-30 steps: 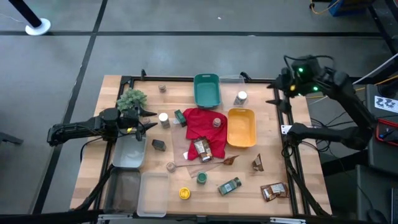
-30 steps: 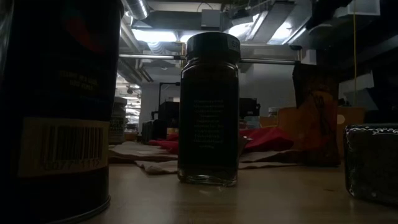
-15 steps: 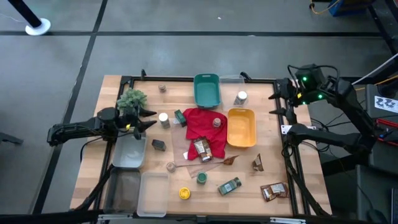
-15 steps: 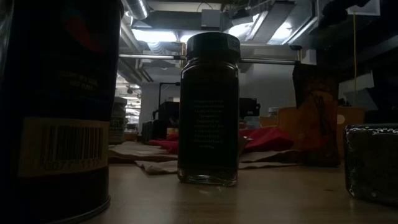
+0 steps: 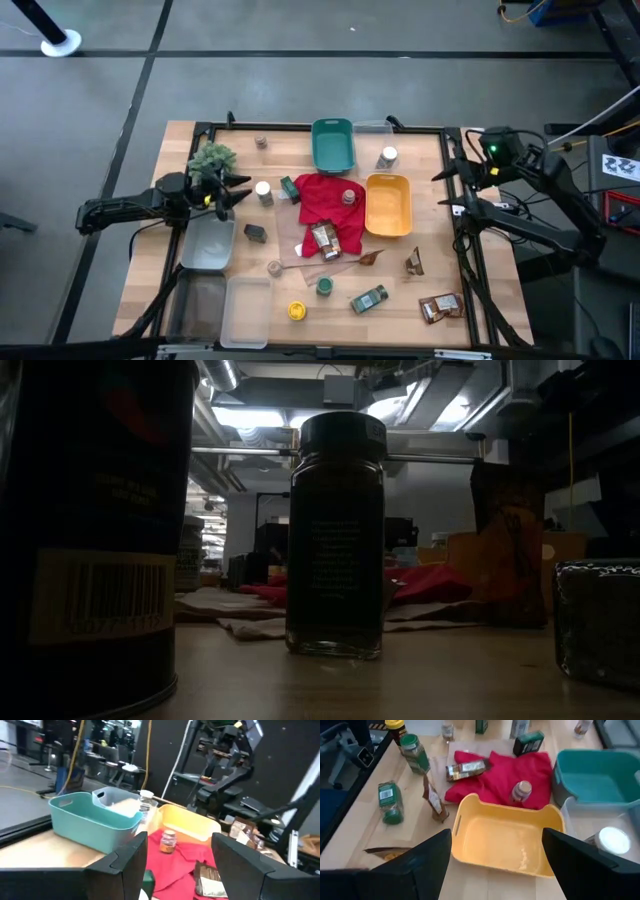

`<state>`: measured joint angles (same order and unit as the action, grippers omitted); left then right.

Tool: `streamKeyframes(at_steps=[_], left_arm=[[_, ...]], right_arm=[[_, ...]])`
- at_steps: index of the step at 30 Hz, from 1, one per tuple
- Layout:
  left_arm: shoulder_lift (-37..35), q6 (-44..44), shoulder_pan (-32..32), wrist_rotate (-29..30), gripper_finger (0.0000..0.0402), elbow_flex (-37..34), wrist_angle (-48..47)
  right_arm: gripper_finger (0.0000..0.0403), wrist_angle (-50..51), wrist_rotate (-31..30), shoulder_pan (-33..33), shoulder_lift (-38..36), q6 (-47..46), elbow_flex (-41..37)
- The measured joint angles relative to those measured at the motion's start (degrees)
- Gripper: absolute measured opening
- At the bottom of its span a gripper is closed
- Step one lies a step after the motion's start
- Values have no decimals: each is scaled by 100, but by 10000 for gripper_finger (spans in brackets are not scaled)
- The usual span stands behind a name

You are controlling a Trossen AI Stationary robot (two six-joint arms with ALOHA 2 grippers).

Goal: Sort spices by type
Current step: Put the white seasoning into the top right transparent bin

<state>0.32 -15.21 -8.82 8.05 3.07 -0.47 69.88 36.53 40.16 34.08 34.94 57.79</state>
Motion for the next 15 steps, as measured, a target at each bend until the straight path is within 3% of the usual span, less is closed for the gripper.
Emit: streamKeyframes(at_steps=[7,10,15], left_arm=[[257,-145,0,539,205,4,1126],[662,215,0,593,205,25,1686],[1683,467,0,632,205,484,1754]], right_arm=[[310,-11,-4,0,-66,-9,-18],[310,-10,-5,0,-63,-9,-16],[310,-93,-98,0,-58,-11,-16]])
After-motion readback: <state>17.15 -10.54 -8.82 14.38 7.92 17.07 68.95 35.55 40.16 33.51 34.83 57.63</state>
